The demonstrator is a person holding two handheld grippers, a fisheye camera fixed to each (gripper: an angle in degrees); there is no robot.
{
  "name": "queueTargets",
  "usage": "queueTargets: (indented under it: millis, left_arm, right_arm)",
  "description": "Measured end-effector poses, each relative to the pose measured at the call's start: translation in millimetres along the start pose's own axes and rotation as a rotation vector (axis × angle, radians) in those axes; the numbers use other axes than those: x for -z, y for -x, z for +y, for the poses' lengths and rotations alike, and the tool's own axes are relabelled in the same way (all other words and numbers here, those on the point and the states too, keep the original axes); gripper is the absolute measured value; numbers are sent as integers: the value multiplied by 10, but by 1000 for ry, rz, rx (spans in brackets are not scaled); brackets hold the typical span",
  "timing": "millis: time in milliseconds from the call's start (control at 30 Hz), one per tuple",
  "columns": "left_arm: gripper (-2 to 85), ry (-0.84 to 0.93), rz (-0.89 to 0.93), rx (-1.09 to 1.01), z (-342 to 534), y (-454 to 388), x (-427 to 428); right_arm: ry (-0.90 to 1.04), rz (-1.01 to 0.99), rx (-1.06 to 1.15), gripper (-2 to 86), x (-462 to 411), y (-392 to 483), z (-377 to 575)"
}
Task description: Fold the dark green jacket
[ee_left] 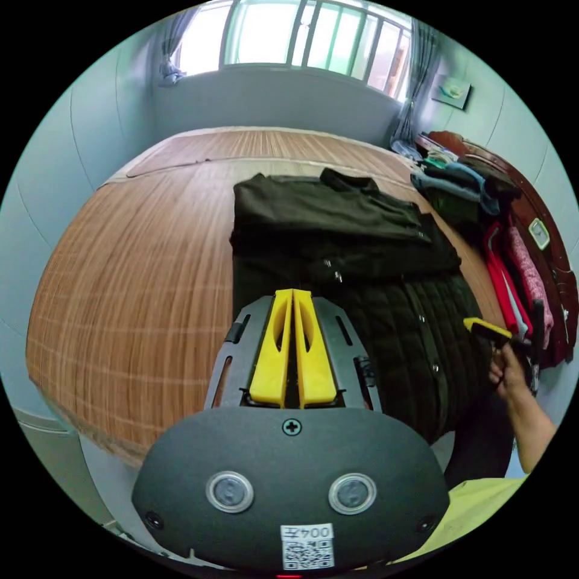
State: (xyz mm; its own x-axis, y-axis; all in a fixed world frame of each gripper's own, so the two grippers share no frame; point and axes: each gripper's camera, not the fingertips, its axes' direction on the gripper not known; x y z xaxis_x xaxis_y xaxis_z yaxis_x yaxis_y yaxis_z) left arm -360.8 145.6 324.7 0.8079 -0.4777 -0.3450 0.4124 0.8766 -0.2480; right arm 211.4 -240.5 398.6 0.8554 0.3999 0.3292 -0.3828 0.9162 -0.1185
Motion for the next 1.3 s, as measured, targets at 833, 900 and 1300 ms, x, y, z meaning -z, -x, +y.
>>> queueTargets:
  millis: [833, 900, 1300]
  left_arm:
    - [4, 82, 9, -75, 1270, -625, 730]
    - [4, 60, 37, -73, 1343, -650, 823]
    - [70, 31, -209, -120, 97, -491, 824]
  right_arm:
    - [212, 179, 129, 49, 999, 73, 1812]
    - [201, 160, 115, 47, 1089, 17, 2005]
    - [137, 119, 130, 71, 1470, 142, 2243]
